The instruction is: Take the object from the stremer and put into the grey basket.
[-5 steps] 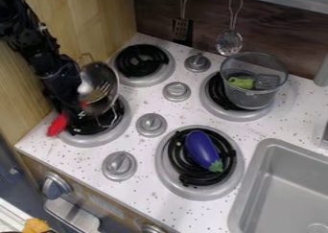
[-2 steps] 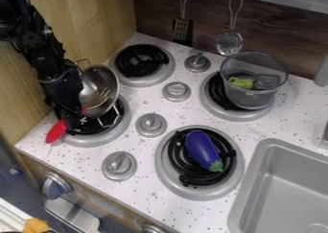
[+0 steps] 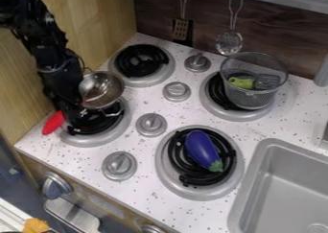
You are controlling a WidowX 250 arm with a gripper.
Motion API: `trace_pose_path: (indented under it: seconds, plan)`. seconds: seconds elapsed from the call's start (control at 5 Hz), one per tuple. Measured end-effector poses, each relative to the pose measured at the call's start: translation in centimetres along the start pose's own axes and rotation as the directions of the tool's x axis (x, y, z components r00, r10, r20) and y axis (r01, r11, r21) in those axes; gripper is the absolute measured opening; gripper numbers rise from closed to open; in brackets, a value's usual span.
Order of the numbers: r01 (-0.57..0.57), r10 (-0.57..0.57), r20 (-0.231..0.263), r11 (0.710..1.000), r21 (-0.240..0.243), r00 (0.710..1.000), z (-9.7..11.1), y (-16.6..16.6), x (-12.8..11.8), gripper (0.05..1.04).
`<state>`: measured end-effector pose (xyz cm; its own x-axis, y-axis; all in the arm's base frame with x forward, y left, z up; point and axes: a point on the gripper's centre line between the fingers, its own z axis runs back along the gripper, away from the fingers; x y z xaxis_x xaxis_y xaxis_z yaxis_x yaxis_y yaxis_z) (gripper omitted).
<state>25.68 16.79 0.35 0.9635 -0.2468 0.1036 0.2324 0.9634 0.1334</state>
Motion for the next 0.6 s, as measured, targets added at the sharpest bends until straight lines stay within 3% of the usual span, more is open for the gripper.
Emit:
trace_pose_path:
  seconds: [0.6]
  plan:
    - [-0.013,0.014,-0.004,1.000,0.028,1.000,2.4,-0.4,0.7,0.356]
